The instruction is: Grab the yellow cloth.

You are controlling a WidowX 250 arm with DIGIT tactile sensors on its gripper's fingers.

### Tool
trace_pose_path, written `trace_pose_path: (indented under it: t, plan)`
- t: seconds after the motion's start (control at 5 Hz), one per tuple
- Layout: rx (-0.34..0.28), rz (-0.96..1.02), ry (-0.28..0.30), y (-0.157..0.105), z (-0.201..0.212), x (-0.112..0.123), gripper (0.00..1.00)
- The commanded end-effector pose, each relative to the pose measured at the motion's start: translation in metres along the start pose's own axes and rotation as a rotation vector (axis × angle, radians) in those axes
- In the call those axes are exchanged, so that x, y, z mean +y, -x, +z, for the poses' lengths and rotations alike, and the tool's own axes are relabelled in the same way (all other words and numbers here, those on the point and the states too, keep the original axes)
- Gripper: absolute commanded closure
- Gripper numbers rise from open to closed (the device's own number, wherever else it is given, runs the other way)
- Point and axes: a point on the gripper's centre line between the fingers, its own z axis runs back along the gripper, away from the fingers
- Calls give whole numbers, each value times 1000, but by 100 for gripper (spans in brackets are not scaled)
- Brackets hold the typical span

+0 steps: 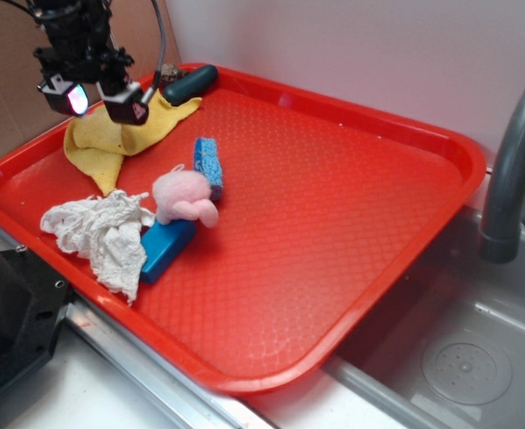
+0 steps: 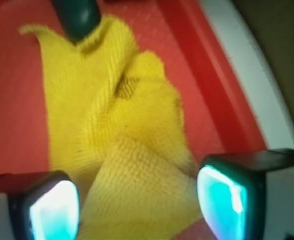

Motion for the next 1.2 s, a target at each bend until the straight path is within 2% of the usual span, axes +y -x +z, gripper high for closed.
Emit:
trace_pose_path:
  t: [0.0,0.2,0.4,0.6,0.8,1.0]
  plan:
    - [-5,-24,6,-9,-19,-1,53]
    - [-13,6,24,-9,-9,2,100]
    - [-4,27,39,-9,-5,6,100]
    - [-13,48,13,-6,13,3,100]
    - [-110,34,-74,-4,65,-47,100]
    - [-92,-32,43,-8,121,-78,100]
